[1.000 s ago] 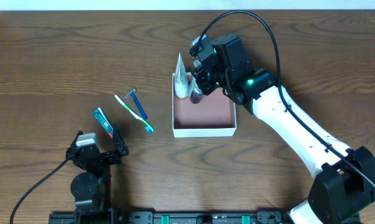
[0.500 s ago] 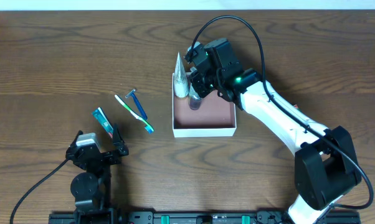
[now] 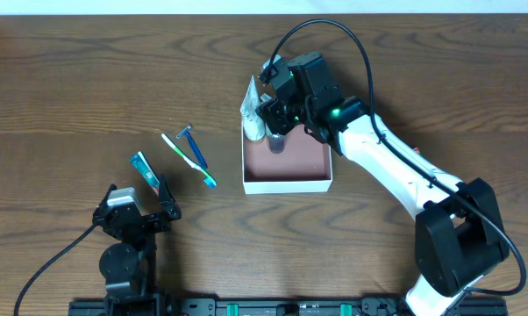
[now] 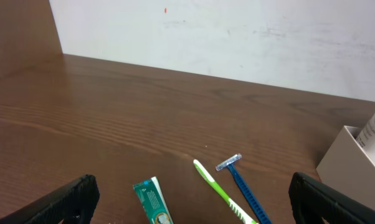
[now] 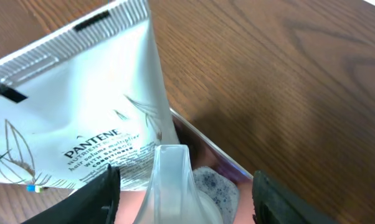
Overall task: Pack container
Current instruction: 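Lower the soap bottle beside the lotion tube and open the gripper, then move the right gripper to the green Dettol soap bar and grasp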
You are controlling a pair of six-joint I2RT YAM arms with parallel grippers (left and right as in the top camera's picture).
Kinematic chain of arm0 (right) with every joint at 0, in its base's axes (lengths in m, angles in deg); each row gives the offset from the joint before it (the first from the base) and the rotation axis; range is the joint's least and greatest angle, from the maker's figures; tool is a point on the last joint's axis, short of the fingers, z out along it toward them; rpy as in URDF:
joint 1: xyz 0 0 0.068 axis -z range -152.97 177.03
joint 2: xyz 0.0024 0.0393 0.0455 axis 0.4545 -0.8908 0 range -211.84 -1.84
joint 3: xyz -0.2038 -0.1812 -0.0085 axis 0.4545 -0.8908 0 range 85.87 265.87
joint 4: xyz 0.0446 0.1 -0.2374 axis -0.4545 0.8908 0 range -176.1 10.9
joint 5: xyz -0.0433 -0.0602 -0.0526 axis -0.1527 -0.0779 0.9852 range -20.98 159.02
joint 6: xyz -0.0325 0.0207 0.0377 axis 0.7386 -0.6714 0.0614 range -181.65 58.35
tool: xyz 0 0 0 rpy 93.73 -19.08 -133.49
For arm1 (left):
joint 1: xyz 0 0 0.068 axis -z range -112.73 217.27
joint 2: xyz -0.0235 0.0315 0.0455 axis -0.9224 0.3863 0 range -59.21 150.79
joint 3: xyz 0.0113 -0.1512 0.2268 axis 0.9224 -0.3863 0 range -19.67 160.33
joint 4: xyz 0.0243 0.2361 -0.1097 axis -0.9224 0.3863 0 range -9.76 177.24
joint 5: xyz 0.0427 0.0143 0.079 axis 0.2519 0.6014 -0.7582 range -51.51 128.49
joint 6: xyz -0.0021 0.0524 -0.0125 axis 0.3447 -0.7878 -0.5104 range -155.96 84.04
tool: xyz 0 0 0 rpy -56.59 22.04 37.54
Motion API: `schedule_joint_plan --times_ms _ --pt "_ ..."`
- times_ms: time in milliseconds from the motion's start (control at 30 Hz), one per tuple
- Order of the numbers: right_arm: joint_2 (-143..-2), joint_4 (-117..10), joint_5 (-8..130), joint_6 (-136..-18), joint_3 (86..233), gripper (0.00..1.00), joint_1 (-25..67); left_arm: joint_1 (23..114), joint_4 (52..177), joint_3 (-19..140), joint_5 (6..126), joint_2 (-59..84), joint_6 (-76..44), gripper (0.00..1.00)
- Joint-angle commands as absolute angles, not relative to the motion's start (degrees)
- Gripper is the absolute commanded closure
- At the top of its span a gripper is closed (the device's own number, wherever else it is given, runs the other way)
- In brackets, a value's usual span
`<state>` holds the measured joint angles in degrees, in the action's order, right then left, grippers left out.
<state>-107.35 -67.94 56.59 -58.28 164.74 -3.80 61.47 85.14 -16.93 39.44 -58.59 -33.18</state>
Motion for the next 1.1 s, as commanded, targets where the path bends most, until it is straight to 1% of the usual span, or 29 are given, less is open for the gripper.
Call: schedule_joint_plan --times_ms 0,167,267,433,733,900,967,1067 --pt "-106.63 -68.27 55.69 -58.41 165.24 0.33 -4.13 61.23 86.13 -18.55 39.53 -58.81 -33.22 0.02" --pt "-106.04 -68.21 56.00 -58.47 165.26 0.33 -4.10 61.23 86.13 -18.55 39.53 -58.81 -33.22 0.02" --pt "-104.77 -67.51 58.38 -59.06 165.26 0.33 -4.10 61.23 86.13 -18.55 39.53 -58.81 -33.22 0.02" --pt "-102.08 -66.31 62.93 -59.02 165.28 0.30 -4.10 61.23 86.13 -18.55 39.53 -58.81 -33.22 0.02" --pt "-96.03 -65.37 68.79 -59.33 165.31 0.27 -3.99 61.23 86.13 -18.55 39.53 -58.81 -33.22 0.02" --pt "-92.18 -59.29 76.11 -65.84 165.31 0.23 -3.99 61.23 86.13 -18.55 39.53 -58.81 -33.22 0.02" --pt "-91.02 -55.05 79.28 -70.36 165.31 0.20 -3.93 61.23 86.13 -18.55 39.53 -58.81 -33.22 0.02" --pt "-89.47 -47.62 81.66 -78.28 165.31 0.13 -3.05 61.23 86.13 -18.55 39.53 -58.81 -33.22 0.02"
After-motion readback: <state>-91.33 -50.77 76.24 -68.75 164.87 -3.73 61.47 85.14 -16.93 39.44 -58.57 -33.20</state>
